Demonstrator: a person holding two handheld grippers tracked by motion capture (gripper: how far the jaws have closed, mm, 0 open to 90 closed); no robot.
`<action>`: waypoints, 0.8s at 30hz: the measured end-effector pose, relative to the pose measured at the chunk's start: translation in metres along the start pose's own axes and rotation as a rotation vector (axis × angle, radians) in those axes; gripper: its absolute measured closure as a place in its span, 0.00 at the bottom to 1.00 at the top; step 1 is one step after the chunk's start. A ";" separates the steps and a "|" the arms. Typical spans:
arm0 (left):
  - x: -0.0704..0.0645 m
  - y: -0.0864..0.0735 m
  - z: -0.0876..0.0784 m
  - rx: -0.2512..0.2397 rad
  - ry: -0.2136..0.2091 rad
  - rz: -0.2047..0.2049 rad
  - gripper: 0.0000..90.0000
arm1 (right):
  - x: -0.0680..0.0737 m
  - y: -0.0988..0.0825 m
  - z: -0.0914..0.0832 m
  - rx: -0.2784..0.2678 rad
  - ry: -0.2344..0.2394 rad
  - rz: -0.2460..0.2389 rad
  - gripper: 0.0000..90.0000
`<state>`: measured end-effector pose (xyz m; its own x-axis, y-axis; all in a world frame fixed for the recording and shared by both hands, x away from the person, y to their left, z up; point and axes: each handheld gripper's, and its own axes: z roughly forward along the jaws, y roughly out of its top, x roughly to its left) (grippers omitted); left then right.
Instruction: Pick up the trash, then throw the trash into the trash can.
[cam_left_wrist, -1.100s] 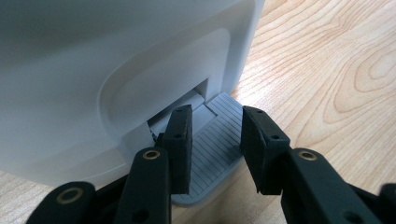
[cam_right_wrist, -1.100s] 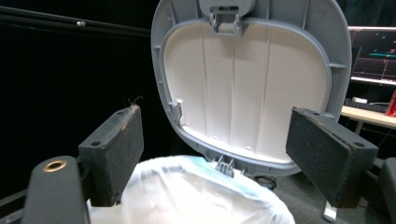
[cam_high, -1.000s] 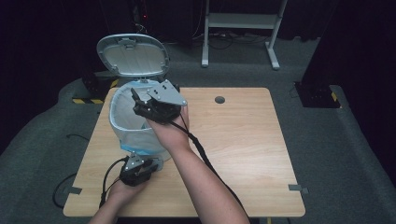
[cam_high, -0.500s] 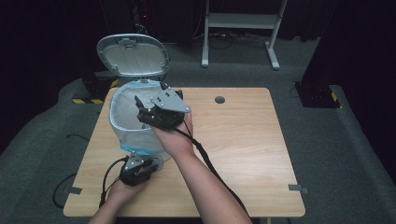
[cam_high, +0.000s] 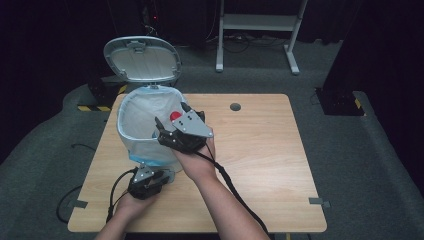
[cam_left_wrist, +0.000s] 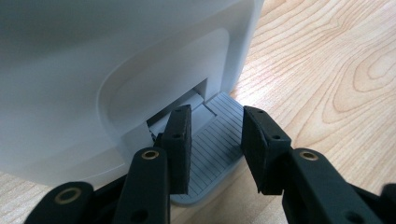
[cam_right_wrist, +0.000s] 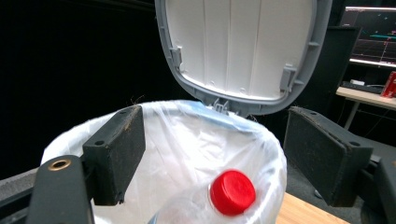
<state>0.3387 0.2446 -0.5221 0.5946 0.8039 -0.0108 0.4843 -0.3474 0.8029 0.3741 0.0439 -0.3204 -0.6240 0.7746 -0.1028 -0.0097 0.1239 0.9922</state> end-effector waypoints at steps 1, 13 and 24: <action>0.000 0.000 0.000 0.000 0.001 0.000 0.70 | 0.000 -0.002 -0.001 0.001 0.000 0.000 0.23; 0.000 0.000 0.000 0.000 0.003 -0.002 0.70 | -0.008 -0.038 -0.023 0.037 -0.024 -0.008 0.23; 0.001 0.000 0.000 -0.002 -0.012 -0.019 0.70 | -0.031 -0.101 -0.039 0.154 -0.075 0.027 0.22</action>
<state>0.3392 0.2456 -0.5221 0.5929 0.8046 -0.0328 0.4943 -0.3314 0.8036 0.3638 -0.0164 -0.4143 -0.5626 0.8222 -0.0866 0.1302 0.1916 0.9728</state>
